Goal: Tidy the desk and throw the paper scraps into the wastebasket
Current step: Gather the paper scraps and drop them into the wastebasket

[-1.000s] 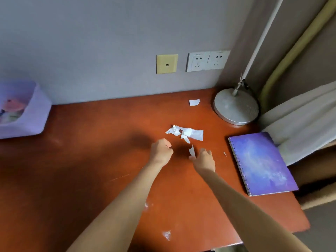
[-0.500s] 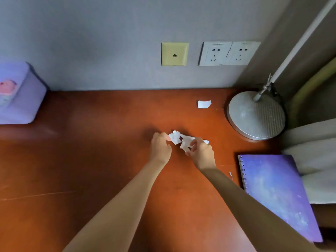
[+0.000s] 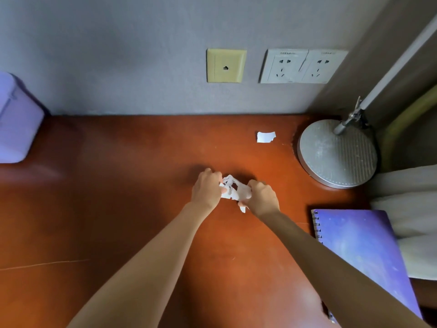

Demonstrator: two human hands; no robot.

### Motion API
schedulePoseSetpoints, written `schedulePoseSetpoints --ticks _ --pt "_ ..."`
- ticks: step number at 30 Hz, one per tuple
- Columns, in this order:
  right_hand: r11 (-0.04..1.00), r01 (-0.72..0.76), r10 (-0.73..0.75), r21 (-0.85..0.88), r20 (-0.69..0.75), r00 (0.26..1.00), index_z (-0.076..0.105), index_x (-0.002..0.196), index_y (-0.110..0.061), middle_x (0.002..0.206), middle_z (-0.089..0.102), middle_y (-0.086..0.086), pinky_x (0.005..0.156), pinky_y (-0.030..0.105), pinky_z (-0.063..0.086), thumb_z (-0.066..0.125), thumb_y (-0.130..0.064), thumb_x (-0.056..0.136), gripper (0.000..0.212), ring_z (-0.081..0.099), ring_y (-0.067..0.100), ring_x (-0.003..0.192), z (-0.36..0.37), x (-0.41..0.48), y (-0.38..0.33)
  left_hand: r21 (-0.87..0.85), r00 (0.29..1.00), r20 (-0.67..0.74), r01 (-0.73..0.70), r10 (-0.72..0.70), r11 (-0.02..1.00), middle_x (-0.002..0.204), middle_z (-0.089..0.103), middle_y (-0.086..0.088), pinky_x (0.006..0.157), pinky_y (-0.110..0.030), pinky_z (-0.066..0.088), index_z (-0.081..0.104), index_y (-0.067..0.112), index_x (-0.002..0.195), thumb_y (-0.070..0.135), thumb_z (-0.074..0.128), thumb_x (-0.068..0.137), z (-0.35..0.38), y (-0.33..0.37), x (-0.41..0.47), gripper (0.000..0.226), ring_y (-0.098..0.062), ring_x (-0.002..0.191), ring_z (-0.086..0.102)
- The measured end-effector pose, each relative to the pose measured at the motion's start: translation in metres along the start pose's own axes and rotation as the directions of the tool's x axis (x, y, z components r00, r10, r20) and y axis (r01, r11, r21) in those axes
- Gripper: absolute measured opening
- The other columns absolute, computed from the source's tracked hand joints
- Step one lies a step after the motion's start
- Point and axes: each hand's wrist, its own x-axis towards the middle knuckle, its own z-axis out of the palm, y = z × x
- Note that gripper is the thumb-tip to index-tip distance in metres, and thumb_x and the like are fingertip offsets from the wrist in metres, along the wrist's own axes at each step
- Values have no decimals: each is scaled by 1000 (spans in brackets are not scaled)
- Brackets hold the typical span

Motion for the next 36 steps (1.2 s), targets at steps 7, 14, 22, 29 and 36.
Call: schedulePoseSetpoints --ticks 7,14,22,29,36 --pt "990 -41 42 136 -3 999 44 65 -12 73 50 4 58 28 36 73 -14 75 31 50 26 75 -13 -2 8 -278 978 -57 175 -198 944 94 65 -15 66 -30 39 52 10 78 6 52 83 -9 -13 -9 7 -32 92 59" --pt "974 -34 48 223 -56 997 55 86 -6 74 52 -1 52 21 33 75 -17 76 25 51 19 75 -32 0 19 -361 997 73 25 1 932 95 60 -11 78 -32 47 45 12 125 5 58 83 -13 3 -4 44 -29 101 59" --pt "954 -25 64 300 -120 991 62 97 -2 81 57 4 46 13 29 72 -18 80 26 51 15 66 -41 11 23 -153 996 62 79 -70 985 120 61 -16 89 -35 50 58 6 115 8 59 88 3 19 9 27 -31 110 58" --pt "948 -11 69 319 -173 982 48 129 -6 115 63 15 71 25 53 71 -15 81 54 63 26 98 -50 21 17 -280 989 -71 106 -131 954 112 57 -15 72 -19 38 67 0 101 5 58 87 -1 20 10 17 -28 103 57" --pt "949 -25 79 315 -160 984 26 143 -17 131 54 17 87 39 54 76 -12 75 85 59 34 107 -77 92 -4 -372 972 -136 128 -191 919 104 65 -14 66 -25 35 65 4 91 8 56 86 -40 23 40 11 -21 88 49"
